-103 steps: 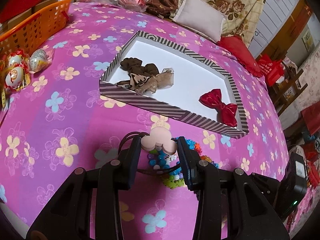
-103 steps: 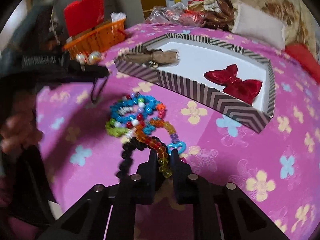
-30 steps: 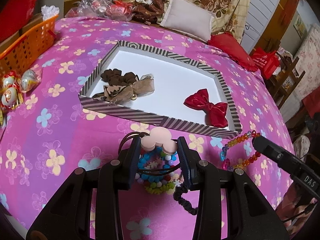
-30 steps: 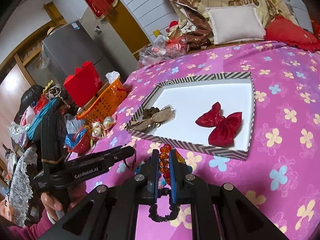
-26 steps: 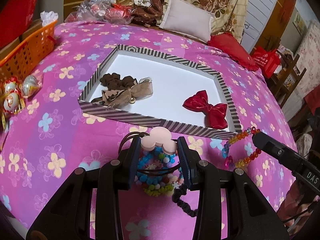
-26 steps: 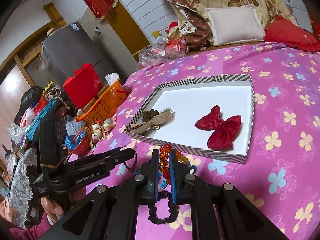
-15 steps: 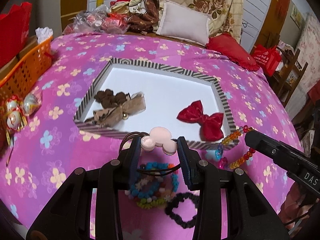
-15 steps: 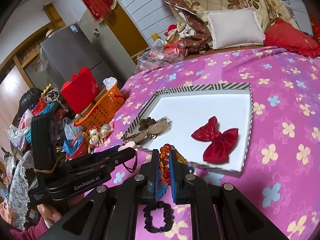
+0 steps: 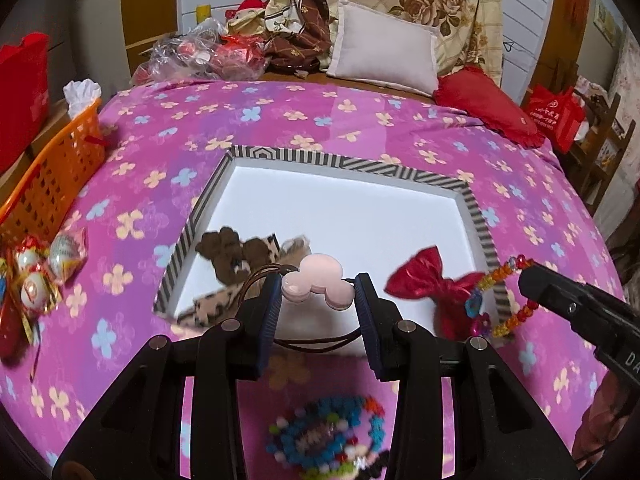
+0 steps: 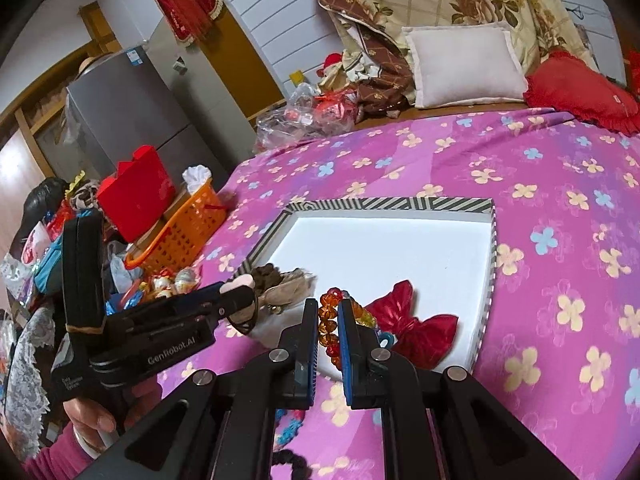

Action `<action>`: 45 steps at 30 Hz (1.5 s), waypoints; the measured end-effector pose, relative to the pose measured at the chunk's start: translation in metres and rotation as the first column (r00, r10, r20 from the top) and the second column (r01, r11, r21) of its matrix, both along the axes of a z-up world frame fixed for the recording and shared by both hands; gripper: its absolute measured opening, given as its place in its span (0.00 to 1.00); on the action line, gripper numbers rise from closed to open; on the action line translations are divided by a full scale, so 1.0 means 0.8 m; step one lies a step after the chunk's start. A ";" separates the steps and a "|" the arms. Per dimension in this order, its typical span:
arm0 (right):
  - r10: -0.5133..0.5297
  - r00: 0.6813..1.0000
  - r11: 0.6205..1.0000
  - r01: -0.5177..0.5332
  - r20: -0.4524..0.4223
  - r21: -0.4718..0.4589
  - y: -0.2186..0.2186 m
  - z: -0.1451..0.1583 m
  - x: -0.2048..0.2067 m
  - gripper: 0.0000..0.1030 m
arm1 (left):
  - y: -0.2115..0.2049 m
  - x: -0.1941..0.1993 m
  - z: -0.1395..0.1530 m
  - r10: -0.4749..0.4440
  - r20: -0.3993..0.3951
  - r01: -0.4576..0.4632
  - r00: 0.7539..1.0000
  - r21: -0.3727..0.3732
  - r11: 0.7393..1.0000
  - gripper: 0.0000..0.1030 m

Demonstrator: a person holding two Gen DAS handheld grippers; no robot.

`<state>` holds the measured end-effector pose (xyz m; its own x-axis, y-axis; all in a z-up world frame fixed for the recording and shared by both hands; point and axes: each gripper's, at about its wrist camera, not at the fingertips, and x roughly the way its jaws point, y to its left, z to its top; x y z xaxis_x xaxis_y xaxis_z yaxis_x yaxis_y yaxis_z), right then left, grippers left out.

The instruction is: Organize jewelry

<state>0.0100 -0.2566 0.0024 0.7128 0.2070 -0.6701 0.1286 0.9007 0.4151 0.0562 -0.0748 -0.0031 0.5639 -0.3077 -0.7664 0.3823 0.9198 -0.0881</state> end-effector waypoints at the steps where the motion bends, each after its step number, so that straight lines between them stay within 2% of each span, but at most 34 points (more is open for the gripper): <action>1: 0.000 1.000 1.000 0.000 -0.004 -0.001 -0.001 -0.003 0.002 0.09 | -0.002 0.006 -0.001 0.001 0.000 -0.001 1.000 0.002 1.000 0.35; 6: 0.000 0.999 1.000 0.000 -0.039 -0.002 -0.005 -0.022 0.012 0.09 | -0.009 0.025 -0.011 -0.004 -0.014 0.004 1.000 0.008 1.000 0.35; 14: 0.016 0.995 1.000 -0.015 -0.097 0.017 0.003 -0.057 0.033 0.09 | -0.009 0.051 -0.050 -0.006 -0.132 0.003 0.991 -0.019 1.000 0.35; 23: 0.057 0.983 0.998 -0.052 -0.174 0.034 0.022 -0.100 0.057 0.09 | -0.012 0.058 -0.075 0.018 -0.155 -0.013 0.988 0.028 1.000 0.35; 28: 0.034 0.976 0.998 -0.022 -0.214 0.058 0.016 -0.113 0.054 0.12 | -0.007 0.063 -0.085 0.041 -0.182 -0.035 0.982 0.036 0.999 0.35; 31: 0.030 0.978 0.997 -0.015 -0.205 0.073 0.012 -0.108 0.047 0.24 | -0.006 0.064 -0.089 0.049 -0.196 -0.042 0.979 0.040 0.998 0.36; 32: 0.028 0.979 0.997 -0.013 -0.201 0.074 0.012 -0.105 0.043 0.33 | -0.005 0.064 -0.090 0.050 -0.199 -0.044 0.979 0.038 0.998 0.37; 33: 0.021 0.981 0.997 -0.007 -0.193 0.075 0.012 -0.101 0.039 0.41 | -0.005 0.063 -0.090 0.051 -0.202 -0.045 0.978 0.035 0.998 0.42; 34: 0.016 0.982 0.997 -0.001 -0.186 0.076 0.011 -0.098 0.034 0.42 | -0.004 0.063 -0.090 0.051 -0.207 -0.046 0.977 0.029 0.999 0.47; 35: 0.011 0.983 0.997 0.002 -0.182 0.072 0.011 -0.092 0.028 0.42 | -0.002 0.062 -0.089 0.050 -0.211 -0.047 0.976 0.019 0.999 0.49; 40: 0.002 0.987 1.000 0.001 -0.164 0.020 0.019 -0.065 0.003 0.44 | 0.017 0.045 -0.065 0.053 -0.179 -0.055 0.982 -0.009 0.998 0.49; 41: -0.003 0.989 1.000 0.004 -0.146 0.010 0.021 -0.057 -0.008 0.54 | 0.023 0.039 -0.057 0.054 -0.171 -0.058 0.984 -0.018 0.998 0.49; 42: -0.015 0.991 1.000 0.017 -0.134 0.009 0.022 -0.054 -0.016 0.75 | 0.030 0.034 -0.051 0.056 -0.162 -0.061 0.985 -0.026 0.998 0.49; 44: -0.043 0.995 0.999 0.045 -0.094 0.029 0.023 -0.048 -0.038 0.94 | 0.044 0.020 -0.036 0.066 -0.131 -0.070 0.989 -0.028 0.997 0.50; 45: -0.033 0.995 0.998 0.037 -0.097 0.041 0.025 -0.047 -0.045 0.94 | 0.048 0.015 -0.031 0.069 -0.118 -0.072 0.991 -0.021 0.997 0.50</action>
